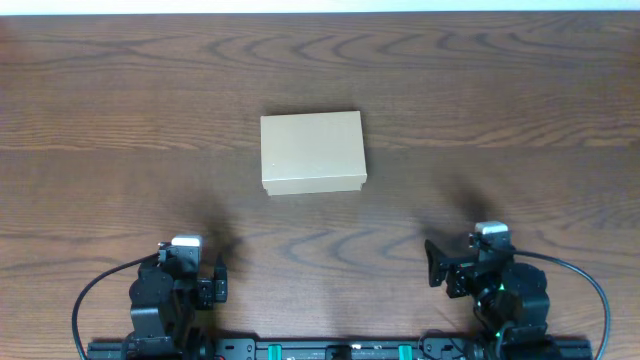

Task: Pack container

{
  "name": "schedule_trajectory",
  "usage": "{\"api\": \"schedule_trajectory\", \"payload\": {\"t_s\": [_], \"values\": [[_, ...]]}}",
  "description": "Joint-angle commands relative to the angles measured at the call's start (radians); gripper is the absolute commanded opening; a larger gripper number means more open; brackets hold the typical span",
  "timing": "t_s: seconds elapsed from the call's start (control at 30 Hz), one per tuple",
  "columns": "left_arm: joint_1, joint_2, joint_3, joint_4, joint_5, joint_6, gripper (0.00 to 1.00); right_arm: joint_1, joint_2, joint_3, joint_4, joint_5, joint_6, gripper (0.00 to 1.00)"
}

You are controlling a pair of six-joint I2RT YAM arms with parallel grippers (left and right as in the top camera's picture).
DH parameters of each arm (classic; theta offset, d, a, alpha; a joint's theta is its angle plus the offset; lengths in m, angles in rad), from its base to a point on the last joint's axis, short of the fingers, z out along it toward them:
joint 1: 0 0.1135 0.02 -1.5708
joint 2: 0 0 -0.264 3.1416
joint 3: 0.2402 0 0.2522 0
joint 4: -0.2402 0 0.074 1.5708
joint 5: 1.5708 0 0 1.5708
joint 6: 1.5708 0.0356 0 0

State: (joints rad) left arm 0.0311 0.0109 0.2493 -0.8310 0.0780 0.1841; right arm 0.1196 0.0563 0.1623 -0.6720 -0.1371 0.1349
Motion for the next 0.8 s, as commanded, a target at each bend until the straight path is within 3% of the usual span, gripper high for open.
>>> {"api": "schedule_trajectory", "payload": {"t_s": [0.0,0.77], "values": [[0.001,-0.007,-0.017,-0.055,-0.007,0.003,0.95,-0.01,-0.028,-0.003,-0.001,0.007,0.018,0.99],[0.001,-0.007,-0.017,-0.055,-0.007,0.003,0.95,-0.01,-0.046,-0.003,-0.001,0.006,0.018,0.99]]}}
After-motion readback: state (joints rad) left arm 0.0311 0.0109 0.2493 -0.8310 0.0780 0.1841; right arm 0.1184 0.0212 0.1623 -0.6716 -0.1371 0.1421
